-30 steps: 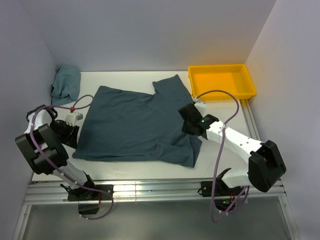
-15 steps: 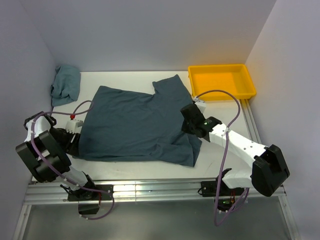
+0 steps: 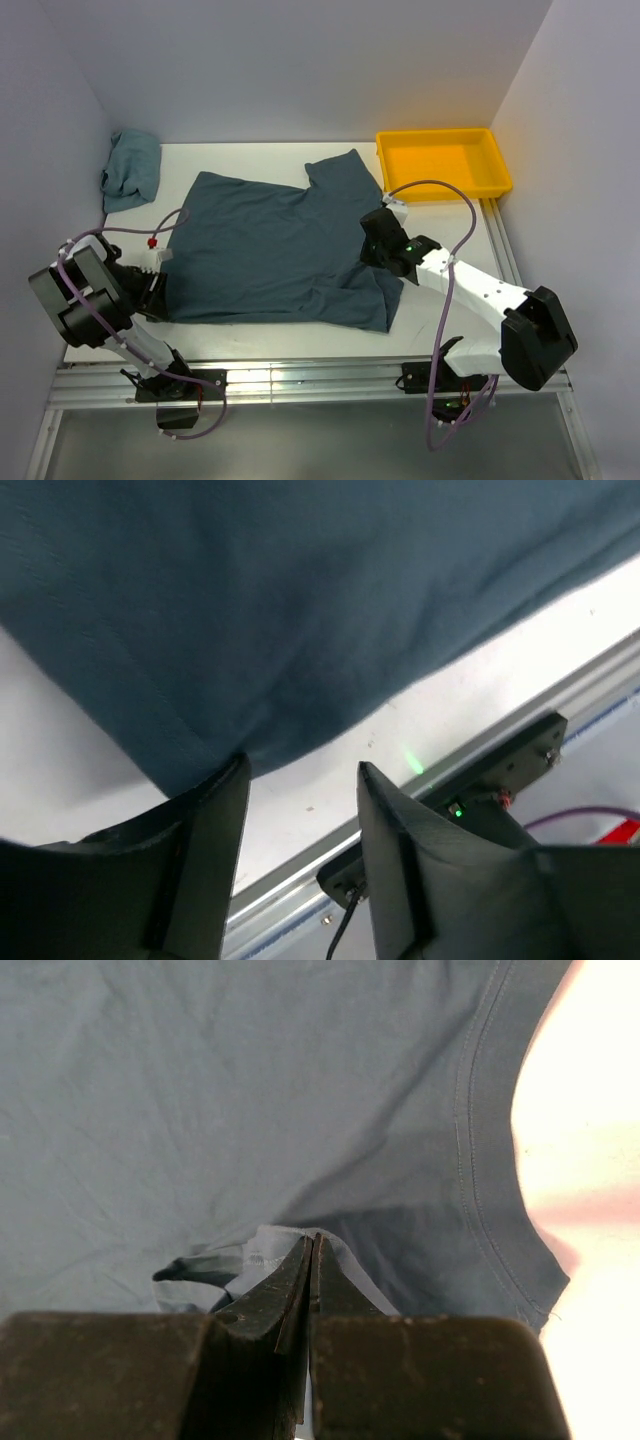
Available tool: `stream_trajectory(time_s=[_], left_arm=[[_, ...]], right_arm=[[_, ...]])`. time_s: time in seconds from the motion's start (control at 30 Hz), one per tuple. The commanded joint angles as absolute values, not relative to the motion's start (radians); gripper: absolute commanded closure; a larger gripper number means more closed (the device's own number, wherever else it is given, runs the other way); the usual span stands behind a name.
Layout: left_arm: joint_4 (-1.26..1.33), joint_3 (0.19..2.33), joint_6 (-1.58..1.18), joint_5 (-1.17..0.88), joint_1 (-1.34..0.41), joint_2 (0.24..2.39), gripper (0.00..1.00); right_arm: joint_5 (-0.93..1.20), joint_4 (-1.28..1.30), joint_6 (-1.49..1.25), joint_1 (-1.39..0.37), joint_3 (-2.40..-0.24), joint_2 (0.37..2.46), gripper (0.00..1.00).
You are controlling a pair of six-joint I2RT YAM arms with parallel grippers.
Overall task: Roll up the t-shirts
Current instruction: Fold the tshirt
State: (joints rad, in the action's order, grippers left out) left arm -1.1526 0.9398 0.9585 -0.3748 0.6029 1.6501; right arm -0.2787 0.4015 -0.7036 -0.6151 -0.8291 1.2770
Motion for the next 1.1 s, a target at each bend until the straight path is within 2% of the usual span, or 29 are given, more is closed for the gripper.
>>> stream_trajectory(time_s=[0.0,0.03,0.07,0.13,0.2,0.23,0.57,0.77,0.93,1.07], left_arm=[[-1.105,0.957,0.927,-0.423,0.611,1.644,0.48],[-1.095,0.962,0.917,-0.434,0.609,1.643,0.52],[-1.089,0.969,0.899,-0.437,0.611,1.640,0.64],[-1.104,0.997,0.894,-0.463,0.611,1.635,0.77],[-1.132,1.032,0.884,-0.480,0.611,1.628,0.97],[-1.143,1.046,0.891,-0.497,0.609,1.626,0.99],[-1.221,1.152,0.903,-0.532,0.607,1.643,1.00],[-1.186,1.141,0.887,-0.538,0.607,1.562,0.99],[-1.079,1.068,0.830,-0.516,0.611,1.416,0.94],[-0.925,0.906,0.778,-0.439,0.611,1.229,0.90]], right_arm=[[-0.281,0.364,-0.680,-0.611,-0.854,1.298,1.00],[-0.281,0.362,-0.677,-0.609,-0.854,1.299,1.00],[-0.282,0.364,-0.675,-0.609,-0.857,1.301,1.00],[-0.282,0.365,-0.672,-0.609,-0.861,1.299,1.00],[-0.285,0.370,-0.670,-0.611,-0.864,1.296,1.00],[-0.288,0.371,-0.670,-0.611,-0.865,1.293,1.00],[-0.295,0.390,-0.676,-0.611,-0.873,1.282,1.00],[-0.314,0.428,-0.698,-0.611,-0.870,1.273,1.00],[-0.339,0.469,-0.730,-0.607,-0.865,1.275,1.00],[-0.350,0.486,-0.752,-0.594,-0.851,1.259,1.00]])
